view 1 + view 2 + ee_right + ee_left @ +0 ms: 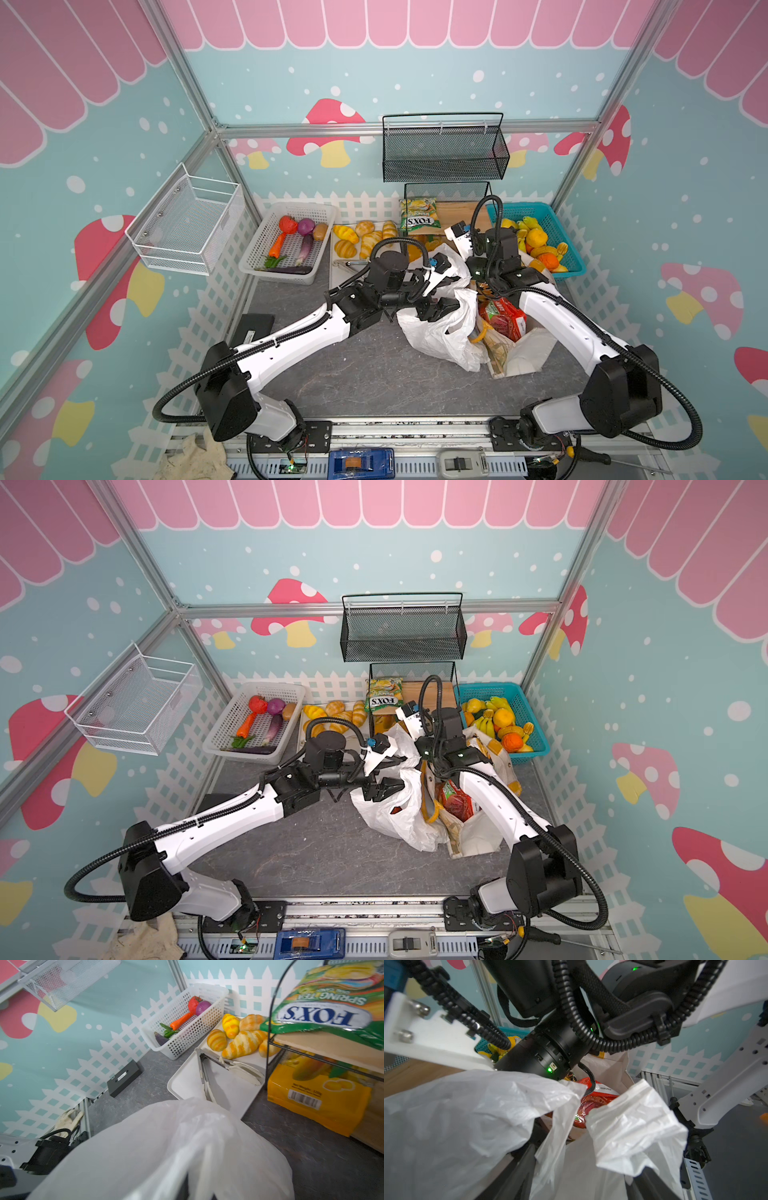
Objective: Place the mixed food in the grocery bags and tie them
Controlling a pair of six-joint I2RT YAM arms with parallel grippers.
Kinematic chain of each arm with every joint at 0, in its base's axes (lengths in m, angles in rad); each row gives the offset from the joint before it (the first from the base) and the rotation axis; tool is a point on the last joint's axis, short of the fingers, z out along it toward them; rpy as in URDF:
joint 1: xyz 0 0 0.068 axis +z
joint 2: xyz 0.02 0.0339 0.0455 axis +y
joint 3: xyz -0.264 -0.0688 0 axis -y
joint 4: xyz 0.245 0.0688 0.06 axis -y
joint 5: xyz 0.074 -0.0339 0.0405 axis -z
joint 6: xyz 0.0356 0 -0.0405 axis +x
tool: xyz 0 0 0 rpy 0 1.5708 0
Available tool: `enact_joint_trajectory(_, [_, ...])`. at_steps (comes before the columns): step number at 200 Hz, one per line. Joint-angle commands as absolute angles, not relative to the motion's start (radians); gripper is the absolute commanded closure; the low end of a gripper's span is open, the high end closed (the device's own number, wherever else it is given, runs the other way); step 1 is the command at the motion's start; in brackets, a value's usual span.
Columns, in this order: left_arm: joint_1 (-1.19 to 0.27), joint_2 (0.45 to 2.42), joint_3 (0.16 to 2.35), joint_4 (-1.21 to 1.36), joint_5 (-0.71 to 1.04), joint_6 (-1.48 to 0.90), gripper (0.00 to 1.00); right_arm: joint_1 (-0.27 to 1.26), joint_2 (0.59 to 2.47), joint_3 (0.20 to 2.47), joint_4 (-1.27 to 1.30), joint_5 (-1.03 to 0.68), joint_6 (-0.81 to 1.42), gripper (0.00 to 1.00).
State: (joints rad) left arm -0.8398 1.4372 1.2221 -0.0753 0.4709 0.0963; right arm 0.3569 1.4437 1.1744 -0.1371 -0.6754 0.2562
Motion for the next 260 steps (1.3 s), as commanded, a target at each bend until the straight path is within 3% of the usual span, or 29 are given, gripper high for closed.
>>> enact_joint_trajectory(1, [-0.807,1.362,1.188,-0.024,0.462,-0.006,0.27,0.374,1.469,1.201,-0.119,-0.741,0.227,0.98])
enact_joint_trajectory(55, [-0.685,1.26,1.15,-0.04,0.579,-0.24,0.22,0.374,1.472,1.173,-0.119,-0.719,0.221,0.98])
enact_joint_trajectory(123, [-0.703,1.067,1.108,-0.179,0.382,0.31,0.21,0.376,1.482,1.18,-0.119,-0.724,0.224,0.98])
enact_joint_trajectory(170, [-0.772,1.21,1.3,-0.363,0.388,0.649,0.16,0.376,1.483,1.169,-0.118,-0.719,0.227,0.98])
enact_joint_trajectory(231, [-0.798,1.439,1.525,-0.515,0.428,0.754,0.17,0.377,1.469,1.163,-0.12,-0.708,0.223,0.98])
enact_joint_trajectory(260, [-0.799,1.512,1.598,-0.549,0.483,0.747,0.23,0.377,1.471,1.164,-0.119,-0.709,0.224,0.98])
